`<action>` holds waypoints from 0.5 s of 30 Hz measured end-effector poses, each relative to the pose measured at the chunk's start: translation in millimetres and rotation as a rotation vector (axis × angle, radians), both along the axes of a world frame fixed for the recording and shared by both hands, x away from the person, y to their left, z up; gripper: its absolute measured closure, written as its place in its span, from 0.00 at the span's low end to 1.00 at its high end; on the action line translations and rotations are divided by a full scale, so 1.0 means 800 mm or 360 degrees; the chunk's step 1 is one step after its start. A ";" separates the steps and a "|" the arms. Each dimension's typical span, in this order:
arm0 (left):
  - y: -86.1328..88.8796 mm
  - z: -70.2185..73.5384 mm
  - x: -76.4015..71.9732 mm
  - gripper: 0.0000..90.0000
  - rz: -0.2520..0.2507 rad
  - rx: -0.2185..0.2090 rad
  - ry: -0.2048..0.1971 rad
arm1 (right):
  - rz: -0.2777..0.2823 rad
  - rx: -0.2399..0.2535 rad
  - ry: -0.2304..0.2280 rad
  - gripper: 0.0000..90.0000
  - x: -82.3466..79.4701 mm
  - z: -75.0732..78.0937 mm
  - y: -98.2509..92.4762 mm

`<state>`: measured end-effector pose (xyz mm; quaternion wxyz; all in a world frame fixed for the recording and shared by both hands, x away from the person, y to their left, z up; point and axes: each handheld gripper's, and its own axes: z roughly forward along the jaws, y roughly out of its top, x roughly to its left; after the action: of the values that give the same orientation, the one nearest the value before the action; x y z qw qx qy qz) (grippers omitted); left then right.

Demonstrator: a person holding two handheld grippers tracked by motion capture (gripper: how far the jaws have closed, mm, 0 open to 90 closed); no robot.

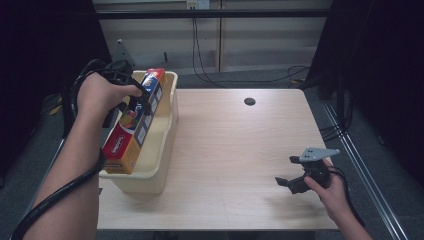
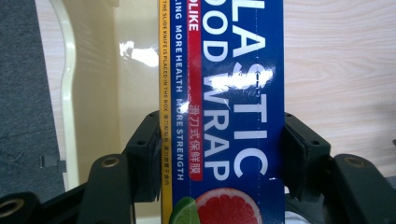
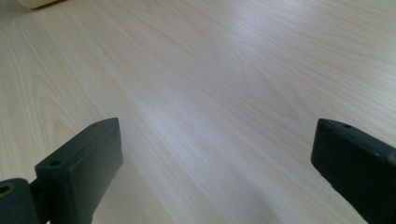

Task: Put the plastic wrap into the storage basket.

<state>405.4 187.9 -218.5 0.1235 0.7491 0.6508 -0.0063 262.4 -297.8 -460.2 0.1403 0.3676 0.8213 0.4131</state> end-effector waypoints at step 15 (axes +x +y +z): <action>0.013 -0.016 -0.002 0.45 0.0042 -0.0006 0.0013 | 0.0003 -0.0002 0.0010 0.02 0.001 -0.001 -0.001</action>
<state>403.5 198.0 -230.9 0.1223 0.7403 0.6610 -0.0092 262.9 -298.6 -460.9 0.1375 0.3679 0.8223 0.4117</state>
